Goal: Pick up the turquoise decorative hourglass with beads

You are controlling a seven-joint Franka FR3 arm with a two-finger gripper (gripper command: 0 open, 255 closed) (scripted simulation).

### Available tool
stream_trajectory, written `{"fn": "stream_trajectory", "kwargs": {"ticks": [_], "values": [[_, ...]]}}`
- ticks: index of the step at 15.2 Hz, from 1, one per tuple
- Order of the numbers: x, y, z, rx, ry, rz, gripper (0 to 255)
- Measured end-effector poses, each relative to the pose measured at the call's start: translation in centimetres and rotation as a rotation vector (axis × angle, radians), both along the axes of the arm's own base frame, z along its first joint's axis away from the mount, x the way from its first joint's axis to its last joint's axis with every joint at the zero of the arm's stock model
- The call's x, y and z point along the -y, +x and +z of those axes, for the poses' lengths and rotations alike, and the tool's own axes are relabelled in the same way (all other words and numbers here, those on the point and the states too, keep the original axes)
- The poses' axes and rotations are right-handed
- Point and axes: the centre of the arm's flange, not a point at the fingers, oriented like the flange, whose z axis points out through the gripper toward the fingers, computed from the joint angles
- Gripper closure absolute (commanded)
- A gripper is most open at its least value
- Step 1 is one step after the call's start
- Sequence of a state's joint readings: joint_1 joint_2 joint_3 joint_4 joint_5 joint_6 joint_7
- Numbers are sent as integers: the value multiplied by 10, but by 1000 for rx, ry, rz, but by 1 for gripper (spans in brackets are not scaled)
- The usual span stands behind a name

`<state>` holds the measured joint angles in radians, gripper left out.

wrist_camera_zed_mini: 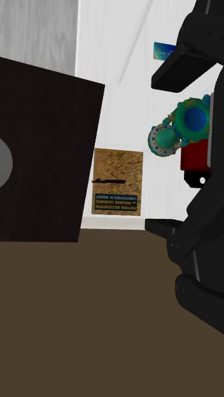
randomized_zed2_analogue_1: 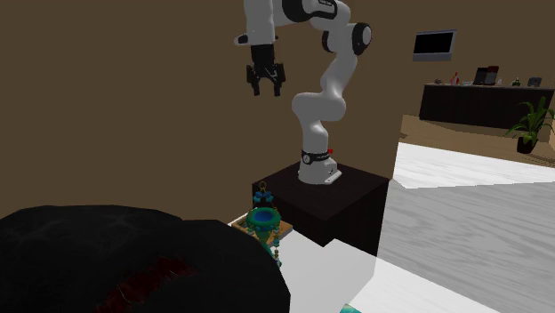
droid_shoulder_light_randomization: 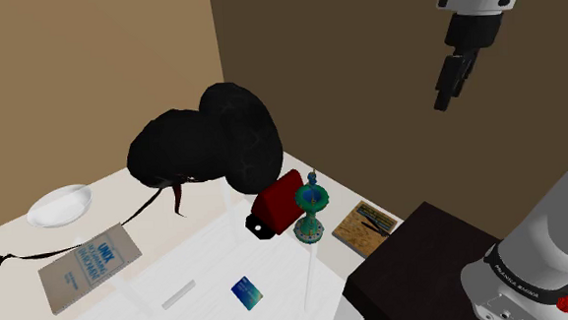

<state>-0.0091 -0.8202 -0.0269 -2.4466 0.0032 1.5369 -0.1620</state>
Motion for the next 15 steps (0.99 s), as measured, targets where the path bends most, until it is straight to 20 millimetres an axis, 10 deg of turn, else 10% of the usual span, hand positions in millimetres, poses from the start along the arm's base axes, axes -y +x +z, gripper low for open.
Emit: {"fn": "stream_trajectory", "kwargs": {"ticks": [15], "values": [[-101,80,-107,51,-29,-117,0]]}}
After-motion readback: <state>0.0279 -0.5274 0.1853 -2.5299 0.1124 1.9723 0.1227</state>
